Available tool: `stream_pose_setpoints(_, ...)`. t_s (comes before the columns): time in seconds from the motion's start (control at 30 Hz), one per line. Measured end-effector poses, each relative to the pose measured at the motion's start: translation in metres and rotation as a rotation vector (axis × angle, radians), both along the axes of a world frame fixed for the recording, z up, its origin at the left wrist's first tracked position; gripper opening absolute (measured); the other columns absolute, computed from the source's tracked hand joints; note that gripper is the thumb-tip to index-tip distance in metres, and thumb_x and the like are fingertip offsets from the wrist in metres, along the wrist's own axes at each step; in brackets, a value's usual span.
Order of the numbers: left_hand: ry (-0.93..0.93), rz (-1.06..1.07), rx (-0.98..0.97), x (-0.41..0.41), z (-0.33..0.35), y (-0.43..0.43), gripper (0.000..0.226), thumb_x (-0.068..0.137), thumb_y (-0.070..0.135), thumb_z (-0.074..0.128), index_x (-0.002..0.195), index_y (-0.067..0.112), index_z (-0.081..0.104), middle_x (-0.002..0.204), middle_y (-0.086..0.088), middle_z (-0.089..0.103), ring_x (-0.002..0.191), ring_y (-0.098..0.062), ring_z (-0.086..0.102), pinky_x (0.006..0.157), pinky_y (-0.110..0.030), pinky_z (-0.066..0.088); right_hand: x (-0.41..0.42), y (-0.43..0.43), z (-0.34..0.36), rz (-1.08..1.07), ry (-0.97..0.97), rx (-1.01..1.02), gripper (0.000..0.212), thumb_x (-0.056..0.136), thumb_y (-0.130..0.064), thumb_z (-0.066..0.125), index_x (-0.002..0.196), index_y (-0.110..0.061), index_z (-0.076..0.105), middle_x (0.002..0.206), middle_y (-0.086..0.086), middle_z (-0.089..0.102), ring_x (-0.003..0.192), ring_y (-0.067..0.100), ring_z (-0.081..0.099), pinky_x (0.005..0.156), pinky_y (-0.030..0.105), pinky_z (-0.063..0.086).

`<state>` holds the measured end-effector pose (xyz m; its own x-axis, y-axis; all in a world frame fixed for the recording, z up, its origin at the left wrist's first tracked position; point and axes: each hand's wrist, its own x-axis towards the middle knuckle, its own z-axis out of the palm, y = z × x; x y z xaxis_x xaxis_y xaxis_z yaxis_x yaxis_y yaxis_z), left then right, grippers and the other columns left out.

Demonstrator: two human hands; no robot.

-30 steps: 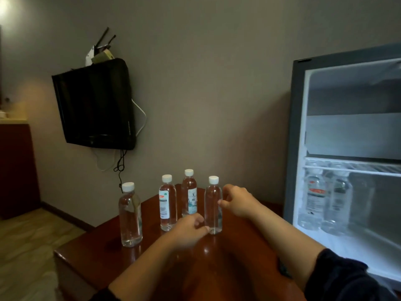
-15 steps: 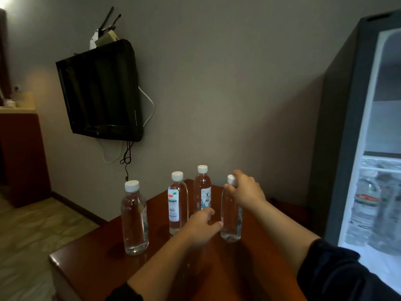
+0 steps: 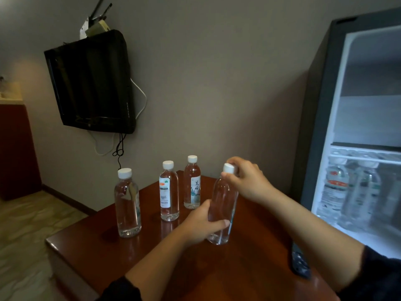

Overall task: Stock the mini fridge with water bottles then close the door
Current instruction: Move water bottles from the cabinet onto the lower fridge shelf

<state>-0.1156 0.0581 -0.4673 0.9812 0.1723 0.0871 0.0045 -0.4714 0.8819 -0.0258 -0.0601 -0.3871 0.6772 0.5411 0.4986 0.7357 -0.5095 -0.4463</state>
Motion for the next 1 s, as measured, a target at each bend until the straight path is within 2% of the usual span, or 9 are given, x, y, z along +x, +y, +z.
stream_pose_setpoints(0.2, -0.129, -0.071, -0.142, -0.022, 0.016, -0.03, 0.042, 0.073, 0.024, 0.076, 0.11, 0.02, 0.057, 0.108, -0.002, 0.07, 0.102, -0.016, 0.067, 0.095, -0.038, 0.051, -0.025, -0.049, 0.028, 0.134, -0.031, 0.128, 0.013, 0.082, -0.029, 0.069, 0.093, -0.027, 0.06, 0.092, 0.001, 0.068, 0.094, 0.024, 0.064, 0.089, 0.042, 0.05)
stream_pose_setpoints(0.33, -0.213, -0.047, -0.189, -0.036, 0.017, -0.064, 0.034, 0.076, 0.015, 0.075, 0.106, 0.017, 0.059, 0.102, -0.004, 0.072, 0.094, -0.017, 0.069, 0.087, -0.032, 0.055, -0.04, -0.083, 0.032, 0.172, 0.003, 0.171, 0.017, 0.08, -0.031, 0.069, 0.093, -0.021, 0.064, 0.084, -0.002, 0.067, 0.082, 0.017, 0.063, 0.084, 0.037, 0.05)
stream_pose_setpoints(0.4, -0.233, -0.02, -0.165, -0.04, 0.014, -0.082, 0.035, 0.07, 0.018, 0.08, 0.1, 0.02, 0.062, 0.098, -0.003, 0.073, 0.091, -0.018, 0.07, 0.087, -0.037, 0.056, -0.045, -0.1, 0.029, 0.187, 0.038, 0.191, 0.021, 0.075, -0.035, 0.066, 0.091, -0.022, 0.063, 0.083, 0.0, 0.068, 0.082, 0.021, 0.067, 0.084, 0.041, 0.052)
stream_pose_setpoints(0.53, -0.253, 0.042, -0.071, -0.045, 0.013, -0.123, 0.032, 0.063, 0.025, 0.084, 0.087, 0.027, 0.062, 0.09, 0.003, 0.073, 0.086, -0.013, 0.07, 0.085, -0.039, 0.056, -0.054, -0.138, 0.023, 0.182, 0.076, 0.187, 0.019, 0.084, -0.022, 0.068, 0.101, -0.015, 0.064, 0.087, 0.001, 0.068, 0.082, 0.019, 0.065, 0.084, 0.04, 0.051)
stream_pose_setpoints(0.67, -0.281, 0.097, -0.019, -0.043, 0.009, -0.167, 0.035, 0.059, 0.034, 0.085, 0.083, 0.026, 0.06, 0.085, 0.007, 0.07, 0.083, -0.011, 0.068, 0.081, -0.037, 0.057, -0.062, -0.179, 0.015, 0.127, 0.158, 0.214, 0.027, 0.088, -0.022, 0.065, 0.111, -0.009, 0.061, 0.081, -0.001, 0.062, 0.073, 0.013, 0.058, 0.077, 0.038, 0.049)
stream_pose_setpoints(0.77, -0.293, 0.14, 0.006, -0.034, 0.002, -0.193, 0.041, 0.054, 0.044, 0.083, 0.08, 0.024, 0.06, 0.082, 0.006, 0.071, 0.08, -0.013, 0.067, 0.078, -0.039, 0.056, -0.068, -0.205, 0.005, 0.058, 0.317, 0.238, 0.025, 0.09, -0.028, 0.061, 0.107, -0.009, 0.061, 0.083, 0.012, 0.062, 0.078, 0.021, 0.059, 0.072, 0.041, 0.052)
stream_pose_setpoints(0.87, -0.274, 0.162, -0.041, -0.025, -0.001, -0.219, 0.052, 0.043, 0.053, 0.076, 0.083, 0.023, 0.061, 0.082, 0.005, 0.071, 0.081, -0.014, 0.068, 0.08, -0.042, 0.055, -0.069, -0.229, -0.007, -0.016, 0.438, 0.191, 0.037, 0.088, -0.034, 0.062, 0.114, -0.008, 0.058, 0.102, 0.018, 0.067, 0.09, 0.026, 0.066, 0.078, 0.041, 0.056)
stream_pose_setpoints(0.93, -0.262, 0.156, -0.066, -0.017, -0.003, -0.235, 0.059, 0.039, 0.057, 0.072, 0.087, 0.024, 0.062, 0.085, 0.004, 0.071, 0.083, -0.015, 0.067, 0.081, -0.043, 0.055, -0.069, -0.24, -0.015, -0.069, 0.429, 0.168, 0.041, 0.083, -0.037, 0.067, 0.114, -0.012, 0.057, 0.104, 0.013, 0.069, 0.093, 0.025, 0.067, 0.079, 0.044, 0.058)
stream_pose_setpoints(1.0, -0.257, 0.125, -0.073, -0.007, -0.005, -0.248, 0.067, 0.038, 0.059, 0.072, 0.094, 0.025, 0.061, 0.09, 0.003, 0.07, 0.088, -0.018, 0.066, 0.082, -0.043, 0.055, -0.069, -0.247, -0.019, -0.203, 0.287, 0.073, 0.047, 0.078, -0.045, 0.07, 0.112, -0.015, 0.056, 0.105, 0.005, 0.067, 0.098, 0.026, 0.064, 0.082, 0.045, 0.055)
